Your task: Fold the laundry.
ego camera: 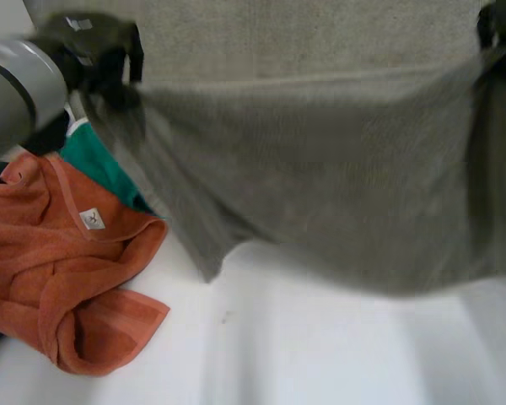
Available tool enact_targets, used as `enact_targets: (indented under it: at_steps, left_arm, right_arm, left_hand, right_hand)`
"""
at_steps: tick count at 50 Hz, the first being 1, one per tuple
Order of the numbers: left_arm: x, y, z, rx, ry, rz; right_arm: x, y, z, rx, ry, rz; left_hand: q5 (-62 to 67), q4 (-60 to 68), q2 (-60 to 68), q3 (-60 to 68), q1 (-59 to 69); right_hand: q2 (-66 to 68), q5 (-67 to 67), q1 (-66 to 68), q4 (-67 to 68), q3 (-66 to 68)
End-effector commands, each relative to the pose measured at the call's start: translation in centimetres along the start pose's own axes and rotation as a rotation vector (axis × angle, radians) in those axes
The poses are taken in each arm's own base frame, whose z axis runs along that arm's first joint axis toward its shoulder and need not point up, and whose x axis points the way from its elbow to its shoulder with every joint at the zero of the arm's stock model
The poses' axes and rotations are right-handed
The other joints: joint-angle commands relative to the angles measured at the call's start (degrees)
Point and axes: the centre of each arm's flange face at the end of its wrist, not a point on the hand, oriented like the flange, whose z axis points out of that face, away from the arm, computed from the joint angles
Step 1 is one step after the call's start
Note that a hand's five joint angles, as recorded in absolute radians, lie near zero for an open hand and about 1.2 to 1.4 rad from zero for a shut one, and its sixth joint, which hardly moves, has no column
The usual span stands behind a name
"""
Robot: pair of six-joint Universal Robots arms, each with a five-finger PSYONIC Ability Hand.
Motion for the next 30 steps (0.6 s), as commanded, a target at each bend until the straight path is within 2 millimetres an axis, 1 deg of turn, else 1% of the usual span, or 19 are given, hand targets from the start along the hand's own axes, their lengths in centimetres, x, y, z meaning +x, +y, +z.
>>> enact_targets:
  at_steps: [1,3,4,6,7,10,11,13,15,16,18,22,23,25,26,28,29,30]
  left_arm:
    - [1.4,7.1,6.7,-0.020,0.037,0.052]
    - [1.3,7.2,8.2,0.052,0.022,0.070]
    - [0.9,6.7,9.7,0.151,-0.005,0.090]
    - [0.2,5.2,10.9,0.276,-0.046,0.105]
    - [-0.4,3.3,11.7,0.402,-0.085,0.114]
    - [-1.5,0.1,12.0,0.590,-0.135,0.119]
    - [-2.1,-2.1,11.7,0.706,-0.163,0.117]
    - [-2.6,-3.9,11.3,0.802,-0.186,0.107]
    - [-3.1,-5.4,10.7,0.882,-0.199,0.076]
    - [-3.0,-5.6,10.6,0.890,-0.197,0.069]
    - [-2.9,-5.5,10.5,0.879,-0.187,0.054]
    - [-2.6,-3.0,10.7,0.755,-0.161,0.030]
    - [-2.4,-1.3,10.9,0.684,-0.153,0.025]
    - [-2.2,0.5,10.9,0.617,-0.142,0.022]
    - [-1.9,2.5,10.9,0.550,-0.134,0.018]
    - [-1.5,4.6,10.8,0.486,-0.123,0.015]
    - [-1.0,6.8,10.6,0.423,-0.112,0.014]
    - [-0.7,7.9,10.5,0.392,-0.105,0.013]
  right_arm:
    - [-3.8,5.9,3.7,-0.067,0.025,-0.053]
    - [-3.7,6.2,4.8,-0.034,0.079,-0.068]
    - [-3.1,6.2,6.0,0.021,0.145,-0.083]
    - [-2.0,5.5,7.2,0.106,0.231,-0.095]
    - [-0.8,4.5,7.9,0.195,0.310,-0.094]
    - [1.0,2.4,8.5,0.361,0.417,-0.067]
    - [2.1,1.0,8.5,0.469,0.470,-0.042]
    - [2.9,-0.3,8.3,0.573,0.511,-0.020]
    - [3.3,-1.3,7.9,0.653,0.522,0.015]
    - [3.3,-1.4,7.9,0.660,0.520,0.024]
    - [3.3,-1.2,7.8,0.654,0.513,0.034]
    - [2.1,0.7,8.0,0.566,0.449,0.063]
    - [1.2,1.9,8.1,0.508,0.408,0.080]
    - [-0.1,3.4,8.2,0.440,0.351,0.101]
    - [-1.6,5.1,8.1,0.366,0.286,0.121]
    - [-3.0,6.8,8.0,0.301,0.225,0.140]
    - [-4.7,8.5,7.7,0.236,0.156,0.157]
    - [-5.6,9.3,7.5,0.203,0.121,0.163]
  left_hand:
    - [14.00,11.29,11.47,11.95,13.42]
    - [14.00,11.29,11.47,11.95,13.42]
    - [14.00,11.29,11.47,11.95,13.42]
    - [14.00,11.29,11.47,11.95,13.42]
    - [14.00,11.29,11.47,11.95,13.42]
    - [14.00,11.29,11.47,11.95,13.42]
    - [14.00,11.29,11.47,11.95,13.42]
    - [14.00,11.29,11.47,11.95,13.42]
    - [14.00,11.29,11.47,11.95,13.42]
    - [14.00,11.29,11.47,11.95,13.42]
    - [14.00,11.29,11.47,11.95,13.42]
    - [14.00,11.29,11.47,11.95,13.42]
    - [14.00,11.29,11.47,11.95,13.42]
    - [14.00,11.29,11.47,11.95,13.42]
    - [14.00,11.29,11.47,11.95,13.42]
    - [14.00,11.29,11.47,11.95,13.42]
    - [14.00,11.29,11.47,11.95,13.42]
    - [14.00,11.29,11.47,11.95,13.42]
  right_hand:
    - [12.16,12.52,15.57,10.96,11.34]
    - [12.16,12.52,15.57,10.96,11.34]
    - [12.16,12.52,15.57,10.96,11.34]
    - [12.16,12.52,15.57,10.96,11.34]
    - [12.16,12.52,15.57,10.96,11.34]
    - [12.16,12.52,15.57,10.96,11.34]
    - [12.16,12.52,15.57,10.96,11.34]
    - [12.16,12.52,15.57,10.96,11.34]
    - [12.16,12.52,15.57,10.96,11.34]
    - [12.16,12.52,15.57,10.96,11.34]
    - [12.16,12.52,15.57,10.96,11.34]
    - [12.16,12.52,15.57,10.96,11.34]
    - [12.16,12.52,15.57,10.96,11.34]
    - [12.16,12.52,15.57,10.96,11.34]
    - [12.16,12.52,15.57,10.96,11.34]
    - [12.16,12.52,15.57,10.96,11.34]
    - [12.16,12.52,15.57,10.96,11.34]
    - [12.16,12.52,15.57,10.96,11.34]
